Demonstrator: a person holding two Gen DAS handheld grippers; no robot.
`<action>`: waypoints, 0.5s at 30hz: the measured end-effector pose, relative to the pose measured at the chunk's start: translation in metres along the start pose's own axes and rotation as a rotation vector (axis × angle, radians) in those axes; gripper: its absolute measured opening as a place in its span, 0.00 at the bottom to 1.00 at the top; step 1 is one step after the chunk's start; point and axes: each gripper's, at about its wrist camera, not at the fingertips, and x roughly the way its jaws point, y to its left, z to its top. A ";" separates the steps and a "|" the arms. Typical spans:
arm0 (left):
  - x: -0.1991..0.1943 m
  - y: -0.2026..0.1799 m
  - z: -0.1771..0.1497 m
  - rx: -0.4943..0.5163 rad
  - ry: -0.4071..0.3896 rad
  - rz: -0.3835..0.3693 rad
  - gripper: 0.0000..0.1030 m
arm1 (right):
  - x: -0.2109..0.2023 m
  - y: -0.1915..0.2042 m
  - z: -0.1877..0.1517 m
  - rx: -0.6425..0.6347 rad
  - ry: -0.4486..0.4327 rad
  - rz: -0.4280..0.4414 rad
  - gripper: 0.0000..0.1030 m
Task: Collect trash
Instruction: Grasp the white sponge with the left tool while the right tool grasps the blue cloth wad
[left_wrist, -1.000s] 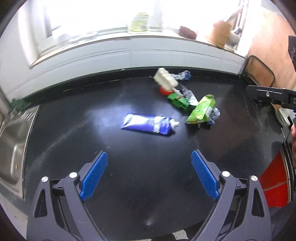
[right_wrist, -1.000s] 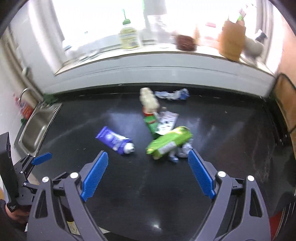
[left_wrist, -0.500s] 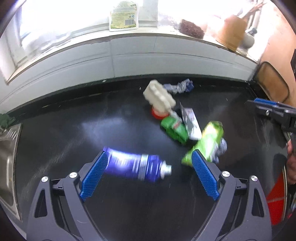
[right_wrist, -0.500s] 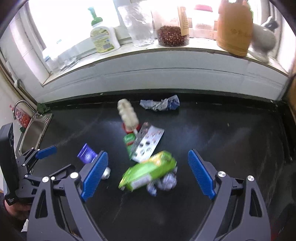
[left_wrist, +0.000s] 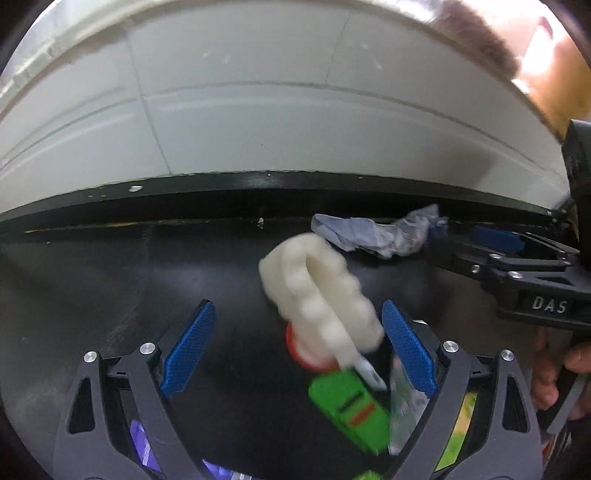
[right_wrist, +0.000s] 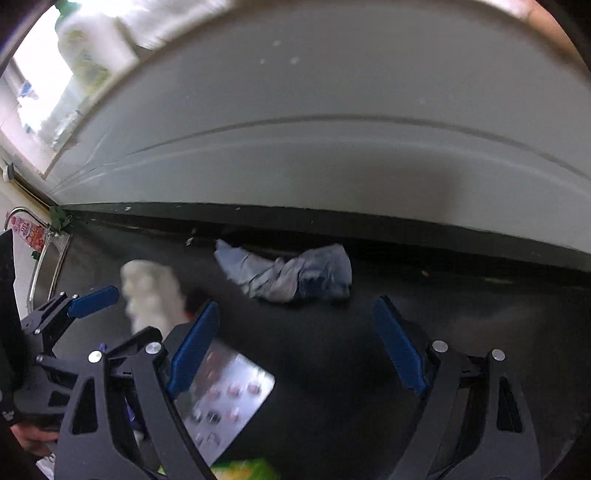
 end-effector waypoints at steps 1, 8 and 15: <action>0.006 0.001 0.002 -0.013 0.006 -0.002 0.86 | 0.006 -0.001 0.002 0.002 0.006 0.006 0.81; 0.017 -0.001 0.009 -0.028 0.006 -0.028 0.53 | 0.027 0.002 0.009 -0.022 0.008 0.016 0.64; -0.014 -0.002 0.009 0.015 -0.041 -0.033 0.27 | 0.007 0.018 0.000 -0.040 -0.015 0.035 0.25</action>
